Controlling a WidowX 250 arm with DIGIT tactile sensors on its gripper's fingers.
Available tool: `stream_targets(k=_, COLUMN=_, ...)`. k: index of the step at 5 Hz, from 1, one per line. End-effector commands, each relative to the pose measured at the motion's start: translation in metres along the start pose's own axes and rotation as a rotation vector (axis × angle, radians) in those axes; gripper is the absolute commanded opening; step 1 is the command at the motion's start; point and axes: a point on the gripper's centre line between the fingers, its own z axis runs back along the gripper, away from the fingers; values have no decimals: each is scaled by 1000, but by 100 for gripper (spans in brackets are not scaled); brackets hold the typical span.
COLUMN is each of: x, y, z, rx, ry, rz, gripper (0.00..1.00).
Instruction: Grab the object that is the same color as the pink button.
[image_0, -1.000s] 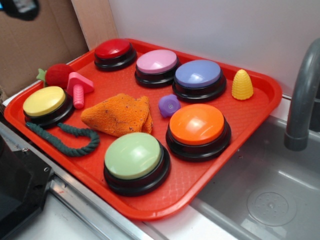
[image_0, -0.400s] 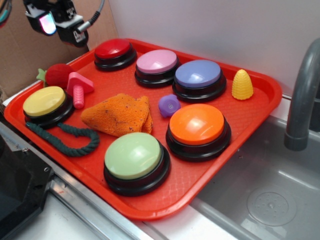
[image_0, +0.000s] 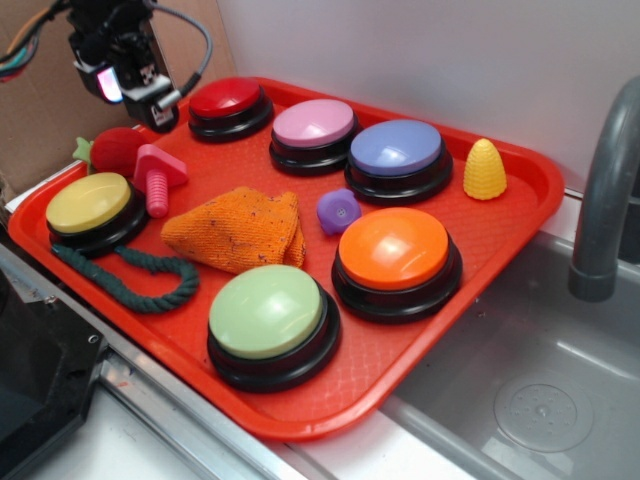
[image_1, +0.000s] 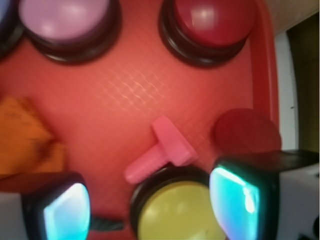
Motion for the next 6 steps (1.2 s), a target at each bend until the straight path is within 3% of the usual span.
stream_targets(k=1, x=9, y=12, z=-31, rx=68, ry=-93, rz=44, gripper=100)
stream_targets(k=4, x=19, y=24, z=-64, rx=120, ry=-39, rz=90, gripper=100)
stream_targets(k=5, x=19, y=24, z=-68, rx=109, ry=-49, rz=106, gripper=37)
stream_targets(k=6, x=18, y=25, z=-67, rx=109, ry=-48, rz=106, gripper=0)
